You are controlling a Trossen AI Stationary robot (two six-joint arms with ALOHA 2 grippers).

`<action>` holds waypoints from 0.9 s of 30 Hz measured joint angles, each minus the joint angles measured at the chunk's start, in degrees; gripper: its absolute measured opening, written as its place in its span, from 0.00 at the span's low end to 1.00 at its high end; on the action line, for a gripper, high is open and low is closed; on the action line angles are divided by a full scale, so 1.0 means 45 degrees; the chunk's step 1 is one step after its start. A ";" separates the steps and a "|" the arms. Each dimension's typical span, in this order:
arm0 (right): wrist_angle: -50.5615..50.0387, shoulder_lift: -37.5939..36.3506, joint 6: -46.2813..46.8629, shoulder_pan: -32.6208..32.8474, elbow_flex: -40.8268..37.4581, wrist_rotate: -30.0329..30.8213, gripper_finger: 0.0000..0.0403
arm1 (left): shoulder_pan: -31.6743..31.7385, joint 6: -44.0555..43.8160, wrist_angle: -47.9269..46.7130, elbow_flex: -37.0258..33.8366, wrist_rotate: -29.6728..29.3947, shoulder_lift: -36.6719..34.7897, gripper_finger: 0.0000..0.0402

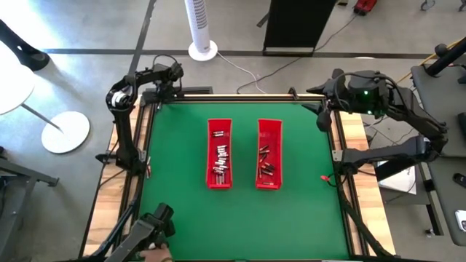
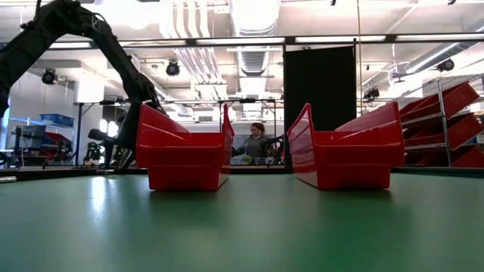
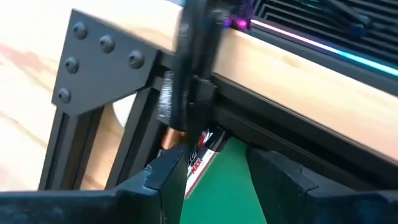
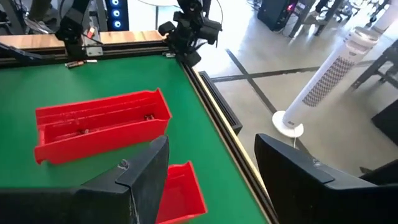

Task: Sort batteries
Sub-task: Put the silver battery into the left red bin

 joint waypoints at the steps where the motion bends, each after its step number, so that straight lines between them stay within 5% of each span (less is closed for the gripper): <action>1: 0.0075 0.0027 -0.0085 0.0000 0.0000 0.0004 0.58 | -0.0065 0.0247 0.0000 0.0000 -0.0004 -0.0002 0.38; 16: 0.0049 0.0156 -0.0667 0.0000 0.0000 0.0089 0.57 | -0.0337 0.2614 -0.0309 -0.0204 0.1852 -0.1179 0.38; 27: 0.0048 0.0170 -0.0472 0.0000 0.0000 0.0089 0.58 | -0.0432 0.1379 0.0943 -0.1156 0.2066 -0.1322 0.38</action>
